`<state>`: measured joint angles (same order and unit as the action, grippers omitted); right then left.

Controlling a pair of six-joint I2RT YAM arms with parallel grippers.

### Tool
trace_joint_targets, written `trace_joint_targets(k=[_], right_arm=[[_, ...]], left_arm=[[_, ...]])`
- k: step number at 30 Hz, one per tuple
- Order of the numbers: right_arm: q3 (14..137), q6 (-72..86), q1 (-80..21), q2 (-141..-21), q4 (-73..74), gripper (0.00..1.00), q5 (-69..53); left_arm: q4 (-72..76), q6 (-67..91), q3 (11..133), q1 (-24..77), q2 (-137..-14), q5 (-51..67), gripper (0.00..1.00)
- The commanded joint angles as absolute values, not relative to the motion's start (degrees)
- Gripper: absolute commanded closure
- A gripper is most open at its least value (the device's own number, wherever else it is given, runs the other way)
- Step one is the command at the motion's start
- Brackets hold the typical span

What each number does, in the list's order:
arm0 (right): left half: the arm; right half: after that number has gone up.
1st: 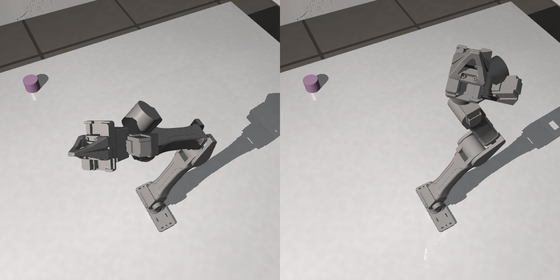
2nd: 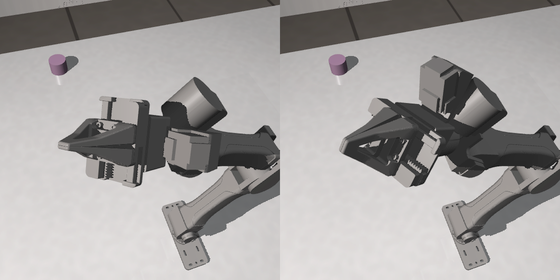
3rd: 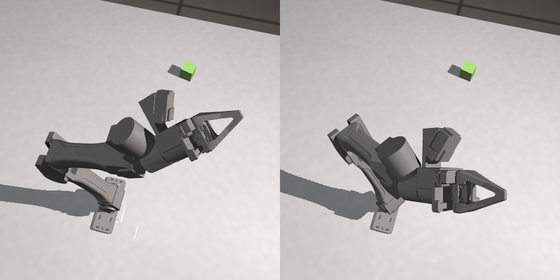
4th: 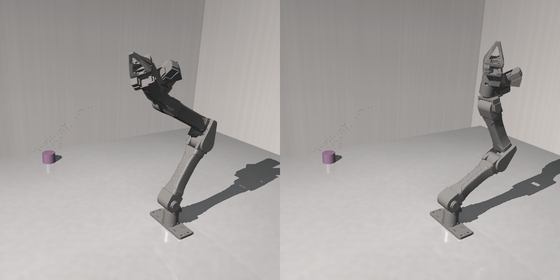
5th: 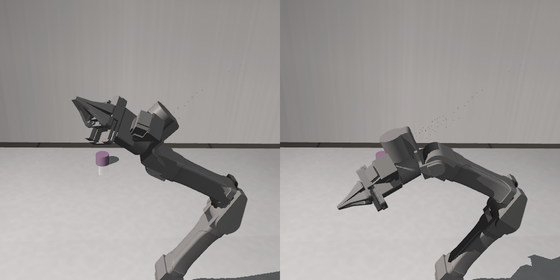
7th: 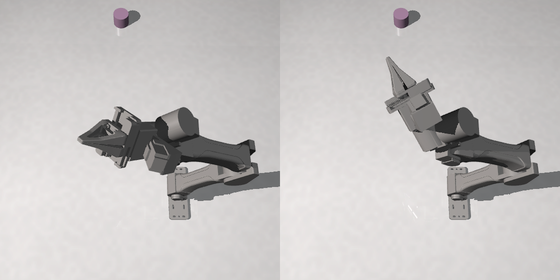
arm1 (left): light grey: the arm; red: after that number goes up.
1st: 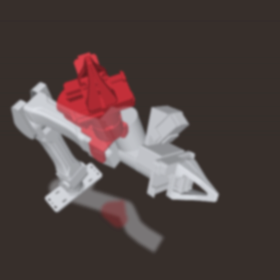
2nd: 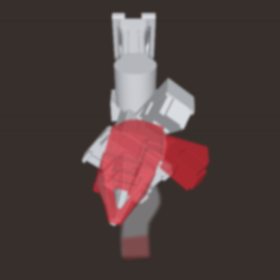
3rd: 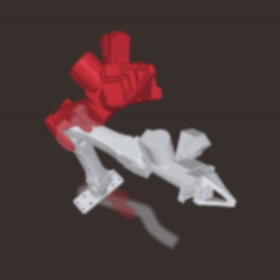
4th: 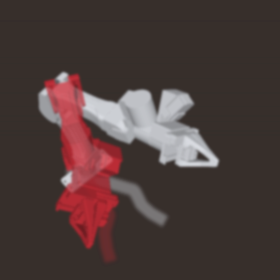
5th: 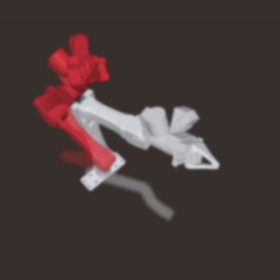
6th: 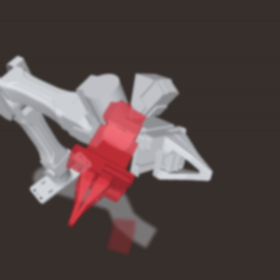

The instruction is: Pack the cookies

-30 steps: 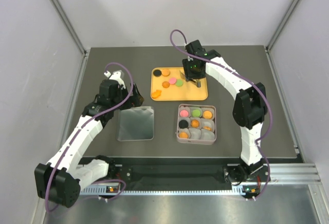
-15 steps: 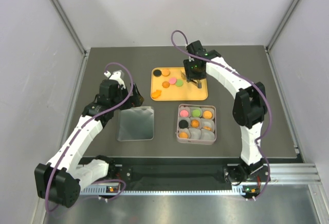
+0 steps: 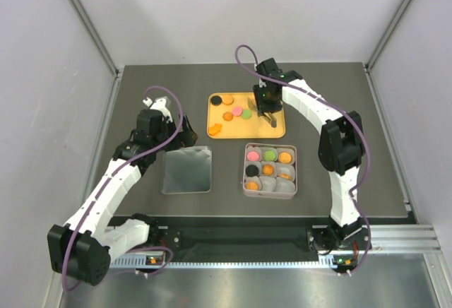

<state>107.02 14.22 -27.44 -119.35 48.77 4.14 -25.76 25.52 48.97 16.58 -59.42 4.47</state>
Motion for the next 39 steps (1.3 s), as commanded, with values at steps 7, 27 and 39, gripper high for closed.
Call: trace_joint_targets(k=[7,27,39], right_arm=[[107.58,14.59,-25.58,-114.7,47.02,0.64,3.87],[95.91,14.42,-25.22,-95.82,47.55,0.65,0.35],[69.72,14.06,-26.01,-64.0,58.25,0.63,-6.93]], left_arm=[[-24.61,25.22,49.22,16.35,-59.41,4.48,0.02],[-24.7,25.22,49.22,16.35,-59.06,4.75,0.02],[-24.7,25.05,49.31,16.35,-59.24,4.92,0.02]])
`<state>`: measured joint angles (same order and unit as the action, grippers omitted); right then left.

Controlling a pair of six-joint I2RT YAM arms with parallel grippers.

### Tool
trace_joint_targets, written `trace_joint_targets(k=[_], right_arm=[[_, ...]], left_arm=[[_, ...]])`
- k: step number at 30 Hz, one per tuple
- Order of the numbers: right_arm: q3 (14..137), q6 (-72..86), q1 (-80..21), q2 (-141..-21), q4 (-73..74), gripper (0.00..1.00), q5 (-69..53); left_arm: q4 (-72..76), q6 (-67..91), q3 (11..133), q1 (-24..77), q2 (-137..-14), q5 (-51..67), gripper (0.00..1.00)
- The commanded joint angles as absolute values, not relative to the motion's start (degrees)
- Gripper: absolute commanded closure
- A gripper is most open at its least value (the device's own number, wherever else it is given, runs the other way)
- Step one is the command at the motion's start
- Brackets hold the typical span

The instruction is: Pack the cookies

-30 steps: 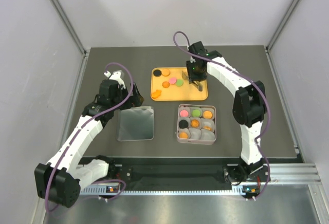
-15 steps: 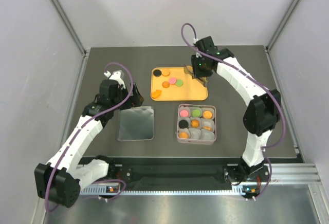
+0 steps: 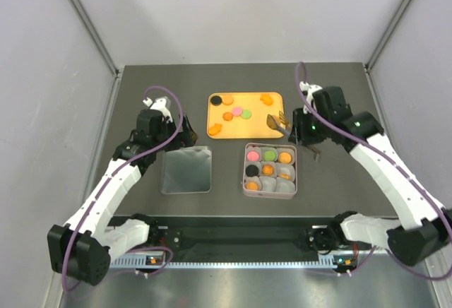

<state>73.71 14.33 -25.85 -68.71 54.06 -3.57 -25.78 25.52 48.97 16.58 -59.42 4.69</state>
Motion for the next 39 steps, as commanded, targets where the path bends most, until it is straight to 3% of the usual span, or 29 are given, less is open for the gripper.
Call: trace_joint_targets(k=[1,13,24,39], right_arm=[[68.74,14.24,-26.1,-61.29,59.14,0.63,-8.07],[61.27,18.63,-33.48,-52.21,65.65,0.62,-11.07],[58.63,22.32,-41.04,-51.5,66.18,0.62,-8.7],[57.04,23.03,-43.07,-53.26,64.51,0.59,-6.86]], left_arm=[[-24.61,25.05,49.31,16.35,-59.33,4.83,0.02],[-24.78,25.05,49.22,16.35,-59.68,4.83,0.02],[-24.7,25.05,49.13,16.35,-60.2,5.27,0.02],[-24.7,25.05,49.13,16.35,-60.29,5.27,0.02]])
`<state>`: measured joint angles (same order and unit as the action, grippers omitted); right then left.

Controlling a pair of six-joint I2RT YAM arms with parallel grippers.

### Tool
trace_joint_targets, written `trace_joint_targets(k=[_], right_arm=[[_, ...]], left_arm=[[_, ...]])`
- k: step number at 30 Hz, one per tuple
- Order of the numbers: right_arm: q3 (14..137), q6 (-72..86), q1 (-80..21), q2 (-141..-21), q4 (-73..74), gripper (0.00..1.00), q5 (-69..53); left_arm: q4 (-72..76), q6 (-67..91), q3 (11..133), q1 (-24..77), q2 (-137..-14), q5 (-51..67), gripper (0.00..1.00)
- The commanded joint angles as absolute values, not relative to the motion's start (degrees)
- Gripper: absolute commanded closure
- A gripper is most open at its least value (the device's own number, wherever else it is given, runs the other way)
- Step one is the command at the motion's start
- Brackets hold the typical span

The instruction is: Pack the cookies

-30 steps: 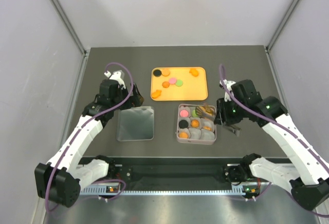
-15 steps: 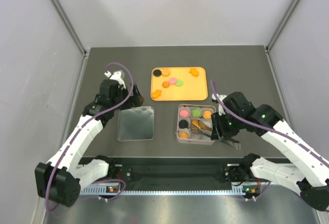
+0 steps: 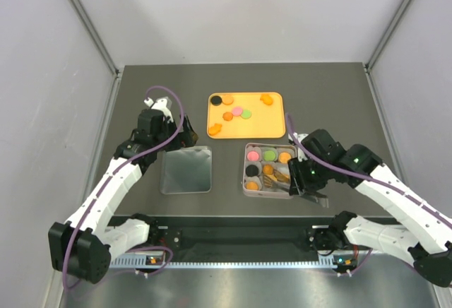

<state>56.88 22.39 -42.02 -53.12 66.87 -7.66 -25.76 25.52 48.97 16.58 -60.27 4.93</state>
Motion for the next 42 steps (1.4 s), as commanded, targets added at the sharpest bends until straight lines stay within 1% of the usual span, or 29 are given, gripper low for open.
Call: trace_joint_targets(k=[1,10,21,24,31,34,38,42], right_arm=[[56.95,22.94,-43.07,-53.44,64.42,0.59,-6.77],[56.43,23.11,-43.59,-54.23,63.37,0.54,-6.77],[55.9,23.47,-44.03,-54.32,62.67,0.53,-6.68],[55.9,23.73,-44.12,-54.49,62.4,0.51,-6.59],[56.34,23.82,-44.3,-54.32,62.4,0.51,-6.33],[57.74,23.73,-44.3,-54.32,63.1,0.52,-6.24],[63.26,23.56,-44.3,-55.1,64.24,0.52,-4.84],[68.98,22.24,-44.21,-59.32,64.43,0.52,-2.29]], left_arm=[[-24.61,25.05,49.13,16.35,-60.29,5.27,0.02],[-24.7,25.05,49.13,16.35,-60.29,5.36,0.02],[-24.78,25.05,49.04,16.35,-60.21,5.27,0.02],[-24.7,25.05,49.04,16.35,-60.12,5.27,0.02],[-24.7,25.05,49.04,16.35,-60.2,5.36,0.02],[-24.7,25.05,49.04,16.35,-60.12,5.36,0.02],[-24.7,25.05,49.04,16.35,-60.03,5.36,0.02],[-24.78,25.05,49.13,16.35,-60.03,5.19,0.02]])
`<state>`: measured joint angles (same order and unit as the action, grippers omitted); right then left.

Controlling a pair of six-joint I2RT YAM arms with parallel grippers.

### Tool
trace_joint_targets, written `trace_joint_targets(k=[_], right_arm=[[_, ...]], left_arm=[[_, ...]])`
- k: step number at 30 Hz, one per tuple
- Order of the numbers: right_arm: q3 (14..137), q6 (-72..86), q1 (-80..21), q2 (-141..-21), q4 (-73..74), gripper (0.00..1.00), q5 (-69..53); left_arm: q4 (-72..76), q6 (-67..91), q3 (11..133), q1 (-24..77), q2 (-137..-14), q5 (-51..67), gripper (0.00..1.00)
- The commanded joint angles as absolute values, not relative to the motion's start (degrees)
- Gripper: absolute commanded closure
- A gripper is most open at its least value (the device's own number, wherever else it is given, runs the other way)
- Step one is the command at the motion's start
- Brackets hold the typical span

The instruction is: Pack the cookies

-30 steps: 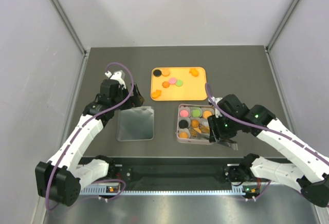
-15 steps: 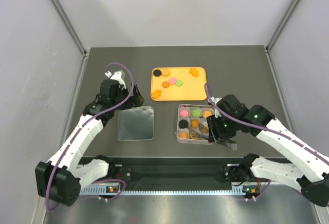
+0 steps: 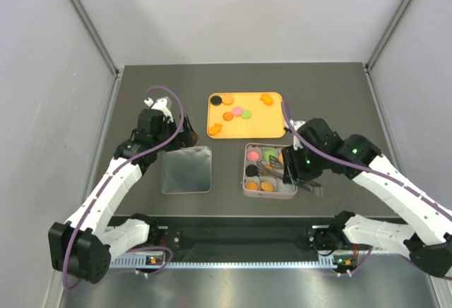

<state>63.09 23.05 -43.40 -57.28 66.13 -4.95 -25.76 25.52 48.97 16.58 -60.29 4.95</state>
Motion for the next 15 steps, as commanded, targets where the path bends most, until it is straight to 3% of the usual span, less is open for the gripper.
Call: trace_joint_targets(k=[1,9,15], right_arm=[[70.04,22.06,-44.21,-60.37,63.64,0.53,-1.94],[83.04,16.27,-43.42,-75.83,55.91,0.52,10.61],[92.01,12.84,-40.96,-90.33,49.84,0.52,10.29]], left_arm=[[-24.79,25.05,49.13,16.35,-60.03,5.1,0.02],[-24.87,24.96,49.22,16.35,-59.59,4.48,0.02],[-24.96,24.96,49.31,16.35,-59.5,4.22,0.02]])
